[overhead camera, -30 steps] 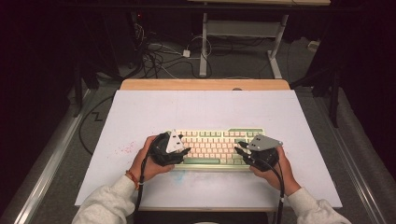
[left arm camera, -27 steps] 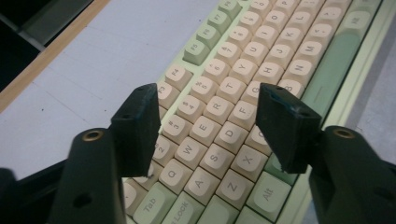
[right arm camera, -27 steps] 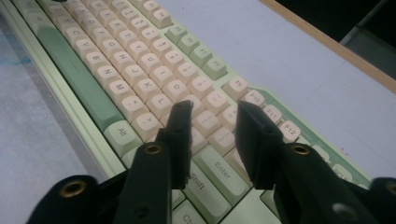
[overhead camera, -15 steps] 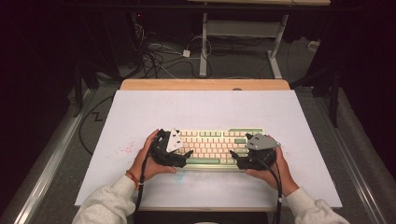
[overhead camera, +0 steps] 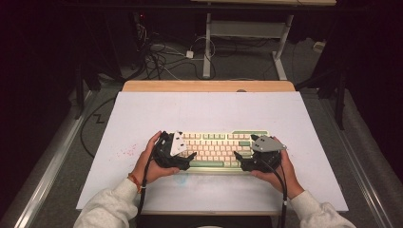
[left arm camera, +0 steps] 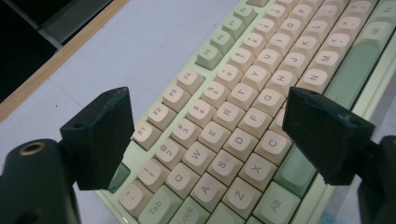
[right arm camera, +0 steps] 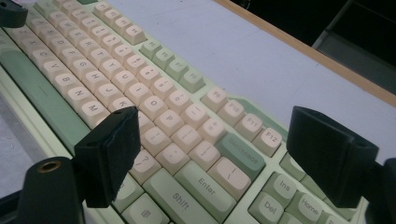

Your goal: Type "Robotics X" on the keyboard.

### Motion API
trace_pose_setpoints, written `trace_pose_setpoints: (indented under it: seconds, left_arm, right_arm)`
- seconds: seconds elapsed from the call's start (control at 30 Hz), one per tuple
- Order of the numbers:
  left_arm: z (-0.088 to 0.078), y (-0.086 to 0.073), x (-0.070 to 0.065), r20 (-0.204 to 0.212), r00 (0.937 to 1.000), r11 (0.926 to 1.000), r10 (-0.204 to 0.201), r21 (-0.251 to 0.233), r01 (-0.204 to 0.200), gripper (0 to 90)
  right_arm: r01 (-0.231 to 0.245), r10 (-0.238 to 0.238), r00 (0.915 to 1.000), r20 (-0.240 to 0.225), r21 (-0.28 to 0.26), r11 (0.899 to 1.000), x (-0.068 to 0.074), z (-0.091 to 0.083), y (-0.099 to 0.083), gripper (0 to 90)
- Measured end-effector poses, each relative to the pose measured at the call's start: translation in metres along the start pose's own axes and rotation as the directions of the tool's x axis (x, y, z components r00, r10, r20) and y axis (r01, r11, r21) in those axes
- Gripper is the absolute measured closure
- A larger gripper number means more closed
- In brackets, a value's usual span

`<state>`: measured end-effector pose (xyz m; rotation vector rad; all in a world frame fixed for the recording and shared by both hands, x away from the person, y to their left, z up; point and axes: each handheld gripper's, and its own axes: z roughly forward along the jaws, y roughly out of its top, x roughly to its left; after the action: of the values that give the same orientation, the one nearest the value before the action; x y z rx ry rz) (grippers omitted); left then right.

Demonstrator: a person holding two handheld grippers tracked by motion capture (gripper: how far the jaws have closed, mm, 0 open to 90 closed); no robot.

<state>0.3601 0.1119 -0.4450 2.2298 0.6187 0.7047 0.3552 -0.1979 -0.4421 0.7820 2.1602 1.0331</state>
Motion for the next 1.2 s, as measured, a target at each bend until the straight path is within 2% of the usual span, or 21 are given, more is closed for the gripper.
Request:
trace_pose_setpoints:
  seconds: [0.13,0.27,0.33,0.4,0.57,0.7,1.2]
  left_arm:
    - [-0.001,-0.001,0.002,-0.007,0.9999,0.9998,-0.011,-0.014,0.010,15.8]
    - [0.000,-0.001,0.004,-0.015,0.9999,1.0000,-0.004,-0.006,0.003,15.7]
    - [-0.001,-0.001,0.004,-0.024,0.9996,0.9999,0.017,-0.001,-0.017,15.8]
    - [-0.002,-0.001,0.004,-0.016,0.9997,0.9997,0.016,-0.017,-0.016,15.8]
    - [-0.005,0.000,0.002,-0.020,0.9995,0.9992,0.024,-0.030,-0.025,16.4]
    - [-0.010,0.001,0.000,-0.022,0.9993,0.9988,0.029,-0.039,-0.030,17.2]
    - [-0.029,-0.007,0.000,-0.070,0.9965,0.9974,0.046,-0.052,-0.050,17.1]
  right_arm:
    - [0.006,-0.006,1.0000,0.003,0.004,1.000,0.000,0.002,0.001,18.8]
    - [0.011,-0.011,0.9999,0.010,0.012,1.000,0.000,0.004,0.001,19.0]
    - [0.014,-0.014,0.9998,0.017,0.011,1.000,-0.001,0.004,0.002,19.0]
    - [0.007,-0.007,0.9997,0.023,0.006,1.000,-0.001,0.004,0.004,19.0]
    - [0.024,-0.024,0.9994,0.024,-0.005,1.000,0.003,0.002,0.008,18.9]
    - [0.030,-0.030,0.9991,0.029,-0.008,1.000,0.005,-0.001,0.008,19.0]
    - [0.033,-0.032,0.9989,0.035,-0.034,0.999,0.007,-0.020,0.007,19.6]
